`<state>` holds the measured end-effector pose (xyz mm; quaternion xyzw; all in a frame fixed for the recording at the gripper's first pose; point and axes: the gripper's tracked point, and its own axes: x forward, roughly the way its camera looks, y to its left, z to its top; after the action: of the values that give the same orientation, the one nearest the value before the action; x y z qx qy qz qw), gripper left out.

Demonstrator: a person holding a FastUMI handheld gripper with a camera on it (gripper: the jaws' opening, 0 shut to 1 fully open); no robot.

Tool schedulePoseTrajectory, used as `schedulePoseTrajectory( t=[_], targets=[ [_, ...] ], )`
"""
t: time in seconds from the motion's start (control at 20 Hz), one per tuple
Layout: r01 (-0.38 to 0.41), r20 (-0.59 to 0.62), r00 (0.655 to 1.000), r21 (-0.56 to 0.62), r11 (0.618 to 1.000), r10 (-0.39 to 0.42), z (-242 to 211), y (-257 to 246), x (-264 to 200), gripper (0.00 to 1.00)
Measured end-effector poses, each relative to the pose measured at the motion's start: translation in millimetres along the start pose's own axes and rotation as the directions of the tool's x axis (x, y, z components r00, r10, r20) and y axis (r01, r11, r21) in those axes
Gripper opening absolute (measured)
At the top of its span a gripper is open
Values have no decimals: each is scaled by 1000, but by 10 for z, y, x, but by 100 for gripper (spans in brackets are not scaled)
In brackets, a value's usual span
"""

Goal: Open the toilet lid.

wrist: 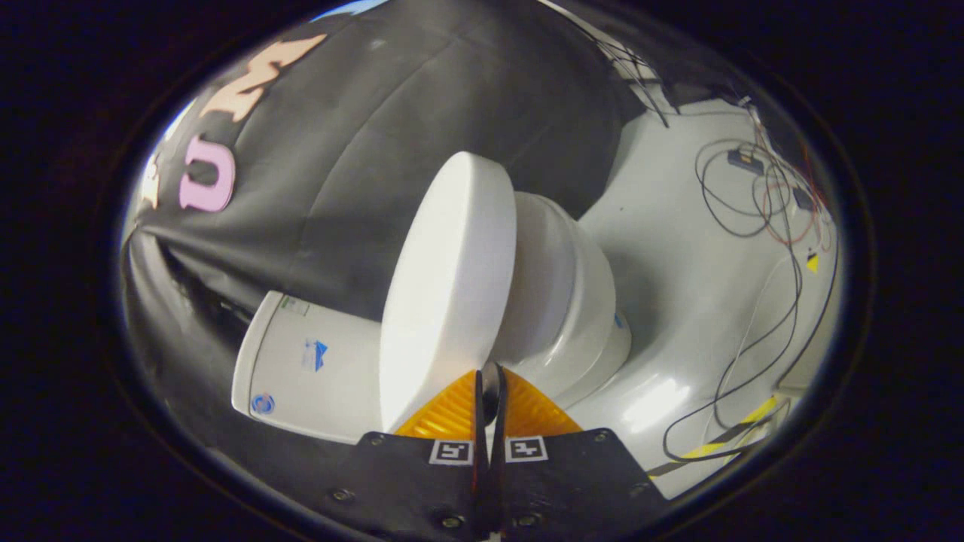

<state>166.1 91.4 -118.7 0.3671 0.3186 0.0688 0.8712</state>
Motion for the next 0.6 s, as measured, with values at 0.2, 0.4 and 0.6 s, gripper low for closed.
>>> schedulePoseTrajectory(
  t=[0.2,0.4,0.6],
  targets=[
    [17,55,998,-198,980,-6,119,308,-190,1],
    [-11,77,997,-252,968,31,155,607,-317,2],
    [1,93,995,-300,954,28,159,739,-351,1]
  ],
)
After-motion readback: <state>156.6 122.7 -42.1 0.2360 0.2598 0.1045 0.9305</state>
